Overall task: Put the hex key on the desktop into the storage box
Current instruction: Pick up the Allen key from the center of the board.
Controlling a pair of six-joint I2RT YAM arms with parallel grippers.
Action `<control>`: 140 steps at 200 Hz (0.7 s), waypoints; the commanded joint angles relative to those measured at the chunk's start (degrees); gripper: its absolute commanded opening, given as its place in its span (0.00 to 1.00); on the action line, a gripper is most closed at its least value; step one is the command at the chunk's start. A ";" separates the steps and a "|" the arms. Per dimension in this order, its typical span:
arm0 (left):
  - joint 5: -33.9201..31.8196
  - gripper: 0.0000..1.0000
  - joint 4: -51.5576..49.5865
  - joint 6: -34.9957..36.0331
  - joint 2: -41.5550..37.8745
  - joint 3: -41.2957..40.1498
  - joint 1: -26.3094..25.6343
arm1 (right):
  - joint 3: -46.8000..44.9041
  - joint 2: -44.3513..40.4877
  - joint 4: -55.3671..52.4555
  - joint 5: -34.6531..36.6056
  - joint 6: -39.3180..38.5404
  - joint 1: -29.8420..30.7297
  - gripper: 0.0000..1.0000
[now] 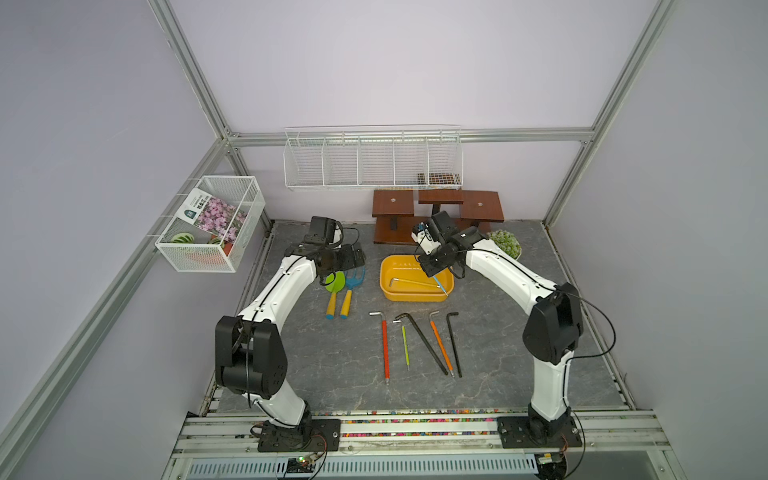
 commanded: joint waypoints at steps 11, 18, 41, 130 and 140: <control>-0.34 1.00 -0.21 -0.63 0.65 0.61 0.29 | 2.82 2.93 -0.73 -1.74 -5.05 -0.24 0.00; -0.30 1.00 -0.20 -0.70 0.54 0.50 0.27 | 3.81 3.93 -1.09 -1.63 -5.76 -0.22 0.00; -0.36 1.00 -0.12 -0.75 0.37 0.31 0.33 | 6.81 6.97 -2.19 -1.35 -8.07 -0.24 0.00; 0.14 1.00 -0.07 -0.97 1.07 0.35 0.35 | 9.93 12.74 2.25 -4.36 -14.51 -0.17 0.00; 0.29 1.00 0.05 -0.98 1.22 0.23 0.31 | 10.21 13.46 2.82 -4.34 -14.89 -0.15 0.00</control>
